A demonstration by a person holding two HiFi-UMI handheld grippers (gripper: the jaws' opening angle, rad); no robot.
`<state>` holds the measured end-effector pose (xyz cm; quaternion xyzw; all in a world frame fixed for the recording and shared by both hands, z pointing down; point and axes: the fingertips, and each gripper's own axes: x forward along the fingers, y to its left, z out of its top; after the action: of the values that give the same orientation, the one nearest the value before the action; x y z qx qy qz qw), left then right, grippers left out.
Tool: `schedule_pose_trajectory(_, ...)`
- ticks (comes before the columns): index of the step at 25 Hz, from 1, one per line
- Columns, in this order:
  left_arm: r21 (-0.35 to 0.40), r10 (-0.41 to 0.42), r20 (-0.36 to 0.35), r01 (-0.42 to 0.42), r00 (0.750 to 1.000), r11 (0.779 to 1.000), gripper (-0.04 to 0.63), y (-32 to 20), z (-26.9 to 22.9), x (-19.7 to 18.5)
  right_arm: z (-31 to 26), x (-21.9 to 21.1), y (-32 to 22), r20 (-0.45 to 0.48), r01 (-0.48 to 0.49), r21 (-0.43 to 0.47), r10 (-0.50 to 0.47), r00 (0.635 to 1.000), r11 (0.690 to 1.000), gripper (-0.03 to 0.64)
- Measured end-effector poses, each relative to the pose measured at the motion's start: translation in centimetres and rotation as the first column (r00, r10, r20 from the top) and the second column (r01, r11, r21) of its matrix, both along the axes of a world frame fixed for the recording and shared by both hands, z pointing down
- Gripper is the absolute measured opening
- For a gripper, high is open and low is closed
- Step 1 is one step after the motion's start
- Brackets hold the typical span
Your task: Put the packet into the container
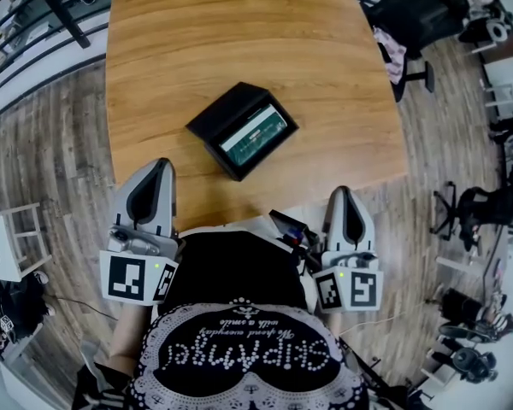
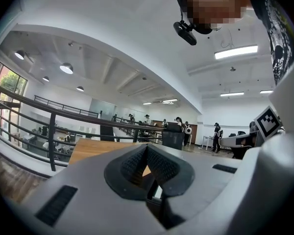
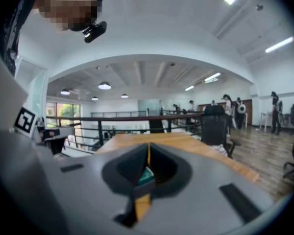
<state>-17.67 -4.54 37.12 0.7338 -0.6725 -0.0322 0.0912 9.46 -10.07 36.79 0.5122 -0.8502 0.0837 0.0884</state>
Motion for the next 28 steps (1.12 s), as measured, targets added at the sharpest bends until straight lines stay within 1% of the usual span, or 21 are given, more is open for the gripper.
schedule_pose_trajectory(8, -0.017, 0.037, 0.003, -0.037, 0.999, 0.999, 0.029, -0.6, 0.4, 0.6, 0.2, 0.2, 0.1, -0.009, -0.002, -0.008, 0.002, 1.000, 1.000, 0.034)
schedule_pose_trajectory(15, -0.056, 0.083, 0.009, -0.083, 0.996, 0.995, 0.029, -0.9, 1.2, 1.7, 0.3, 0.3, 0.1, -0.009, -0.002, -0.010, 0.001, 1.000, 1.000, 0.034)
schedule_pose_trajectory(28, -0.064, 0.081, 0.018, -0.080, 0.997, 0.995, 0.031, -0.6, 1.0, 2.0, 0.3, 0.2, 0.4, -0.010, 0.010, -0.011, -0.010, 1.000, 1.000, 0.034)
